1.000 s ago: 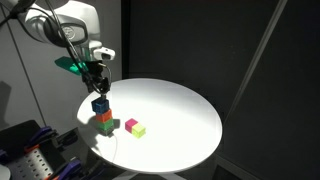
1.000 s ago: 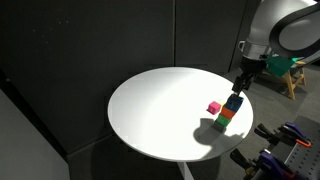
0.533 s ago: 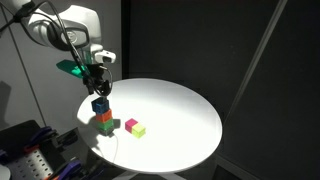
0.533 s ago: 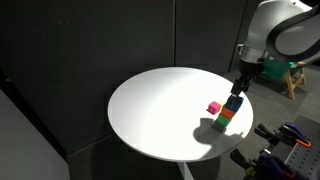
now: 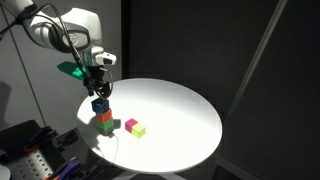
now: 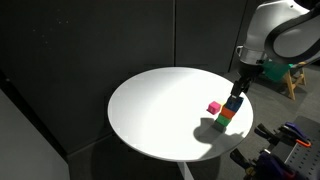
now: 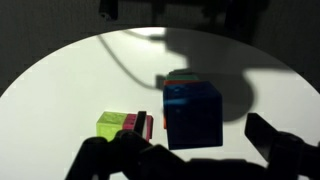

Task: Pick up the blue block and then put it back on top of the orange block

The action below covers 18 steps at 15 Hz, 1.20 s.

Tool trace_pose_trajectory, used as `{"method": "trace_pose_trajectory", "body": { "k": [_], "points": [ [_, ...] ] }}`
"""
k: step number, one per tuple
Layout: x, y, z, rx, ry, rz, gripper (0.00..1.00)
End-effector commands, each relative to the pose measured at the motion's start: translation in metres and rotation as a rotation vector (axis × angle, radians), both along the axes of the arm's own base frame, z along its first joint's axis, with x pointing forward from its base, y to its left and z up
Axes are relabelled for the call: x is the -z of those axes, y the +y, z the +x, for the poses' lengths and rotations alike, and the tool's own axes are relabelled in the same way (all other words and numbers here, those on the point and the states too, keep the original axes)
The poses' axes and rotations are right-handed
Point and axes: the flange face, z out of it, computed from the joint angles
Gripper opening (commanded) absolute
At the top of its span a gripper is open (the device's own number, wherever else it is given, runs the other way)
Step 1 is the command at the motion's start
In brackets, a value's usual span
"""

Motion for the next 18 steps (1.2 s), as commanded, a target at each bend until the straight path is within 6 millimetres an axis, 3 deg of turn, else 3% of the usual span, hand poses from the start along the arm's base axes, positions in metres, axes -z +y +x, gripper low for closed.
{"method": "trace_pose_trajectory", "body": {
  "k": [1, 18],
  "points": [
    [0.000, -0.004, 0.006, -0.016, -0.011, -0.016, 1.00],
    [0.015, -0.008, 0.014, -0.018, 0.005, -0.015, 1.00]
  ]
}}
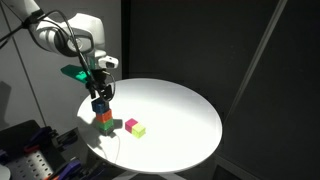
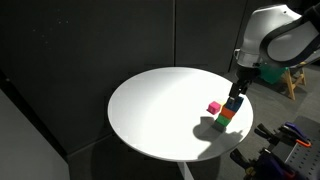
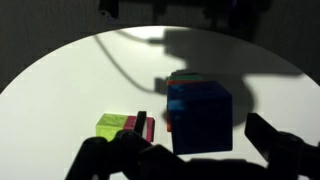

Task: Pick up the blue block and then put it back on top of the orange block

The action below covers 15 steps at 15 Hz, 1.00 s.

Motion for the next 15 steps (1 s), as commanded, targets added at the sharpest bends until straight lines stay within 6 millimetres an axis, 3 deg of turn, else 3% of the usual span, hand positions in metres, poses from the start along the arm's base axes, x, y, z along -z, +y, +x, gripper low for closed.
{"method": "trace_pose_trajectory", "body": {
  "k": [1, 13, 14, 15],
  "points": [
    [0.0022, -0.0044, 0.0067, -0.020, -0.006, -0.013, 1.00],
    [0.0087, -0.0068, 0.0072, -0.022, 0.011, -0.015, 1.00],
    [0.0087, -0.0068, 0.0072, -0.022, 0.011, -0.015, 0.95],
    [0.0085, -0.0068, 0.0072, -0.023, 0.013, -0.014, 0.74]
  ]
}}
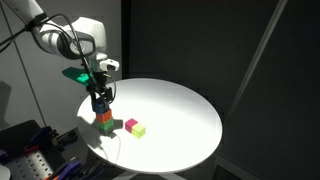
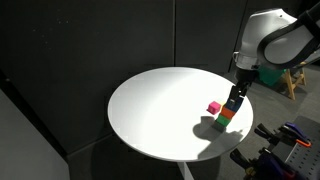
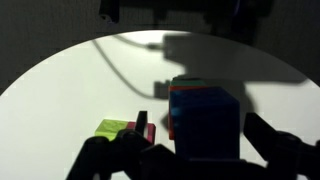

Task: Pick up the blue block and then put it back on top of the orange block

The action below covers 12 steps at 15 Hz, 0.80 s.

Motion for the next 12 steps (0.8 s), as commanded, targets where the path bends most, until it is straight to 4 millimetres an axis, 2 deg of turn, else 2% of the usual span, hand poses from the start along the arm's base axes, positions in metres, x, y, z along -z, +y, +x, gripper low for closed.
{"method": "trace_pose_trajectory", "body": {
  "k": [1, 2, 6, 12],
  "points": [
    [-0.0022, -0.0049, 0.0056, -0.022, -0.012, -0.010, 0.71],
    [-0.0023, -0.0048, 0.0056, -0.023, -0.012, -0.011, 0.68],
    [-0.0022, -0.0035, 0.0058, -0.027, -0.013, -0.014, 0.34],
    [-0.0058, 0.0020, 0.0052, -0.048, -0.011, -0.017, 0.31]
  ]
}}
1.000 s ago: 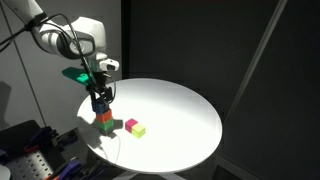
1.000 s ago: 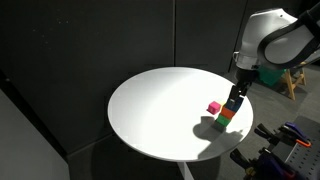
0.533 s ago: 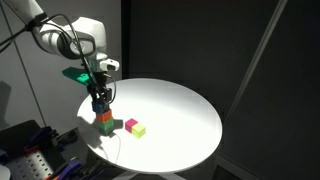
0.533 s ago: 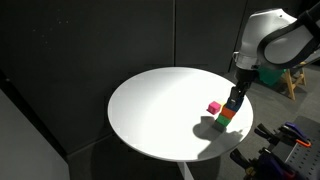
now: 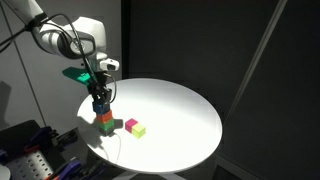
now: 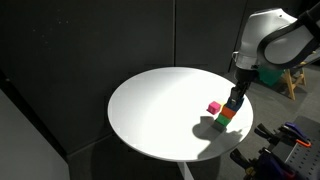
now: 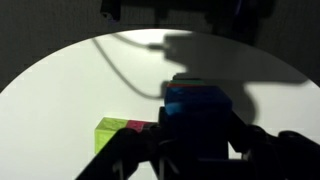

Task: Pick up the blue block and then put it back on top of the orange block

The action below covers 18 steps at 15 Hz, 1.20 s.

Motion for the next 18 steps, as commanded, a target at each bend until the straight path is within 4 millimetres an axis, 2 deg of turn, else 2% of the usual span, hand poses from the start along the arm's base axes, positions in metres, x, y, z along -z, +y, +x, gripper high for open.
{"method": "trace_pose_trajectory", "body": {
  "k": [1, 10, 18],
  "points": [
    [-0.006, 0.002, 0.004, -0.040, -0.009, -0.014, 0.31],
    [-0.015, 0.009, 0.009, -0.095, -0.008, -0.016, 0.31],
    [-0.033, 0.011, 0.011, -0.116, 0.022, -0.033, 0.31]
  ]
}}
